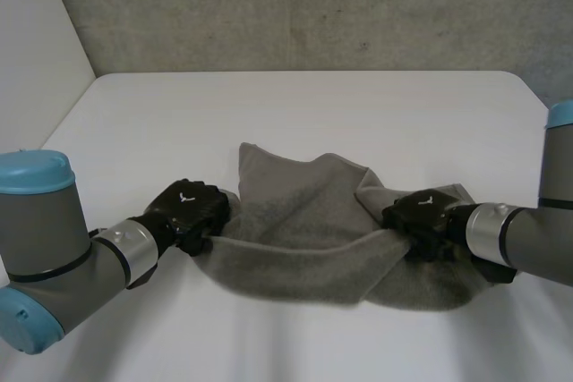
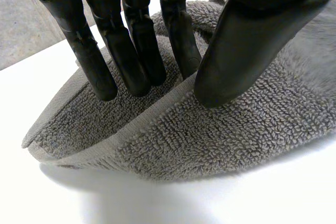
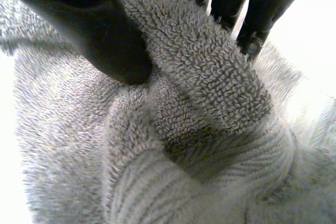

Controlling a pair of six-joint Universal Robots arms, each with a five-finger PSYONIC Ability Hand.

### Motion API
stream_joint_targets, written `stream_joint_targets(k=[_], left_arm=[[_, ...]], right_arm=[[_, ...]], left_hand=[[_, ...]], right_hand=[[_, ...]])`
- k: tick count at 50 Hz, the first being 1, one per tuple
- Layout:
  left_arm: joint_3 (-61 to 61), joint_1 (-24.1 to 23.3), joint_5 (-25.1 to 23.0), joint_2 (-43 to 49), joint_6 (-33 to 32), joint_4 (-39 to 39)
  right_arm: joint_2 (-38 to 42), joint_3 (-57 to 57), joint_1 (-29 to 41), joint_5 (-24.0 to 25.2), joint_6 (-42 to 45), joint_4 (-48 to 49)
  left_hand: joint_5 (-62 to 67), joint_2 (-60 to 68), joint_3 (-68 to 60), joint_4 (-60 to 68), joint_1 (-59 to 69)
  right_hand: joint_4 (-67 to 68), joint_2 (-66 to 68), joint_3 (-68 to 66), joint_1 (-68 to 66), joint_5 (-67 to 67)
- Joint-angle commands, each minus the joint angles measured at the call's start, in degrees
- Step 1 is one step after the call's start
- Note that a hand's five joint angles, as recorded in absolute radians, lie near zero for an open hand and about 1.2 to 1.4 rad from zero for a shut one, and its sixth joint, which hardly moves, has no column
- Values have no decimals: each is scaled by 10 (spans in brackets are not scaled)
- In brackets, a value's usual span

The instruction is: Fold the towel.

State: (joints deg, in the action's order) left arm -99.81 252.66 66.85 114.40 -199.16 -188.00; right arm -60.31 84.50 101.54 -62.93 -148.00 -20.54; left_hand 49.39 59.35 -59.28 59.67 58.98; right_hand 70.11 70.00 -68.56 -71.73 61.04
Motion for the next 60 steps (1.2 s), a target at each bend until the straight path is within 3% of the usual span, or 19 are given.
stream_joint_targets(k=[1,8,10,19,22,24,30,36,38,39,40,41,42,43,46,52,55,60], left_arm=[[1,0,-1,2,-1,3],[-5,-1,0,16,-41,9],[-9,-1,3,15,-74,11],[-18,1,9,15,-98,23],[-26,5,9,15,-98,26],[-29,15,7,7,-98,27],[-8,19,11,-12,-99,25],[149,1,11,-40,-82,18],[288,-9,24,-20,-47,2],[289,-9,24,-20,-47,2],[368,-23,43,-3,-16,-10],[369,-24,43,-3,-16,-11],[441,-41,66,7,14,-24],[491,-49,91,8,39,-38],[538,-51,131,-6,95,-64],[498,-44,136,-44,150,-68],[407,-27,111,-57,154,-68],[219,5,27,-61,120,-69]], right_arm=[[-82,41,-15,16,-13,-1],[-142,92,-22,33,-5,-3],[-156,112,-28,40,-5,1],[-157,146,-49,41,14,3],[-157,156,-61,42,24,4],[-161,159,-70,45,34,1],[-189,138,-71,53,46,-4],[-183,-7,-61,63,42,12],[-122,-175,-36,51,27,75],[-122,-176,-36,51,27,75],[-95,-273,-8,32,8,120],[-87,-355,15,3,-19,158],[-87,-355,16,3,-19,159],[-86,-416,35,-32,-49,191],[-94,-453,39,-61,-106,233],[-104,-399,36,-28,-136,196],[-116,-309,32,-4,-115,161],[-149,-124,28,1,6,155]], left_hand=[[11,12,-12,8,15],[-34,-34,33,-37,-30],[-193,-193,192,-196,-189],[-189,-189,188,-192,-185],[-78,-78,77,-81,-74],[148,148,-149,145,152],[206,207,-207,203,210],[206,207,-207,203,210],[206,207,-207,203,210],[206,207,-207,203,210],[206,207,-207,203,210],[206,207,-207,203,210],[206,207,-207,203,210],[206,207,-207,203,210],[206,207,-207,203,210],[206,207,-207,203,210],[206,207,-207,203,210],[206,207,-207,203,210]], right_hand=[[31,32,-46,-14,21],[31,32,-46,-14,21],[26,27,-41,-9,16],[22,23,-38,-6,13],[25,27,-41,-9,16],[32,33,-48,-16,23],[99,100,-114,-83,90],[99,100,-114,-83,90],[99,100,-114,-83,90],[99,100,-114,-83,90],[99,100,-114,-83,90],[99,100,-114,-83,90],[99,100,-114,-83,90],[99,100,-114,-83,90],[99,100,-114,-83,90],[99,100,-114,-83,90],[99,100,-114,-83,90],[86,87,-102,-70,77]])
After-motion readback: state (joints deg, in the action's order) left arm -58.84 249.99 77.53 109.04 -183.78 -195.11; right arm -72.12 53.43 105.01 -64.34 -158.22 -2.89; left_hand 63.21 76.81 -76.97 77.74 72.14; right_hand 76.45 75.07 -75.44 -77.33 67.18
